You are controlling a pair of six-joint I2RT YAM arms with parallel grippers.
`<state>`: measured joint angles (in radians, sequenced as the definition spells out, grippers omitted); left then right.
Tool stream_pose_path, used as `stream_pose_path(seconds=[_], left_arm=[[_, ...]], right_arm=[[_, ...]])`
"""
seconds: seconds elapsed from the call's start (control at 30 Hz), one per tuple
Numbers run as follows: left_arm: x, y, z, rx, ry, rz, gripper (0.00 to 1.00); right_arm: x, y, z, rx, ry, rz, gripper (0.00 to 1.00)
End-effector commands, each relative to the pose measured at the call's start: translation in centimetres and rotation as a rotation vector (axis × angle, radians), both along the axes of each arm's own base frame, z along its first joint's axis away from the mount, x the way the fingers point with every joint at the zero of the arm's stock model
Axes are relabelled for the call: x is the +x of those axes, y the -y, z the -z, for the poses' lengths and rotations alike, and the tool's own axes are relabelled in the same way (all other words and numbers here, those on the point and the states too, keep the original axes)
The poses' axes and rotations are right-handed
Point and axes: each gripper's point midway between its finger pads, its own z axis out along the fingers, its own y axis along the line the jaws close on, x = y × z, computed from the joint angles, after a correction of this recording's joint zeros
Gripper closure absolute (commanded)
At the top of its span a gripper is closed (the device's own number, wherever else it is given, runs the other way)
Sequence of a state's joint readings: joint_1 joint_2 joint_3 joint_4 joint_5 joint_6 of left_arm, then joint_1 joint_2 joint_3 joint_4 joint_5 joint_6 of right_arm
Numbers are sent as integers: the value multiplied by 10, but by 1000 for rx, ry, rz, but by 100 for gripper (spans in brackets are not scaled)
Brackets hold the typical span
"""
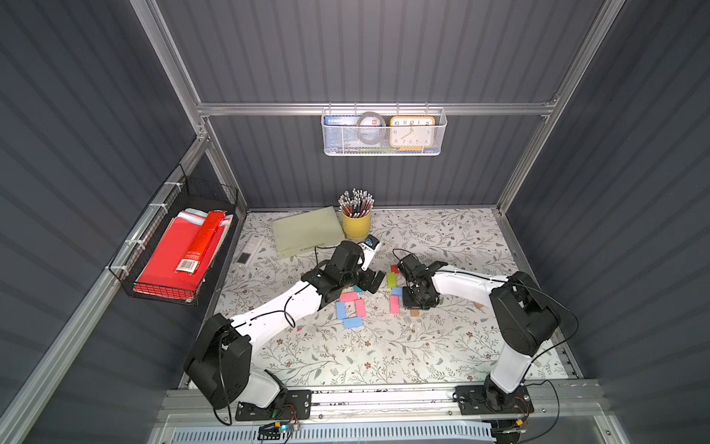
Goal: Assemble the number 8 with building blocks
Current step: Assemble the building block at the center of the board.
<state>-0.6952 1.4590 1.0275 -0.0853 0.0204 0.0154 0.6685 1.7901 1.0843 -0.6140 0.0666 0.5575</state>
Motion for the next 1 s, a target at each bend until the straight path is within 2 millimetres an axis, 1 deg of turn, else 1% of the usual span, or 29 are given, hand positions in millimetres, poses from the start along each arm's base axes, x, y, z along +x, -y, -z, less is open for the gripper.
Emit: stream_pose_path(seconds=[0.0, 0.37, 0.6, 0.7, 0.97], left_arm=[[-2, -1, -1, 6, 6, 0, 1], [-3, -2, 2, 11, 0, -2, 1], [-3, -2, 4, 13, -5, -3, 1], [-2, -2, 5, 14, -5, -3, 1], [-2, -2, 6, 16, -7, -4, 1]], right_arm=[[-8, -8, 10, 20, -48, -26, 92], [-17, 0, 11, 15, -52, -16, 90], [-12, 6, 12, -19, -29, -20, 86], [-11, 5, 13, -15, -31, -28, 83], [-4, 5, 13, -13, -19, -23, 81]])
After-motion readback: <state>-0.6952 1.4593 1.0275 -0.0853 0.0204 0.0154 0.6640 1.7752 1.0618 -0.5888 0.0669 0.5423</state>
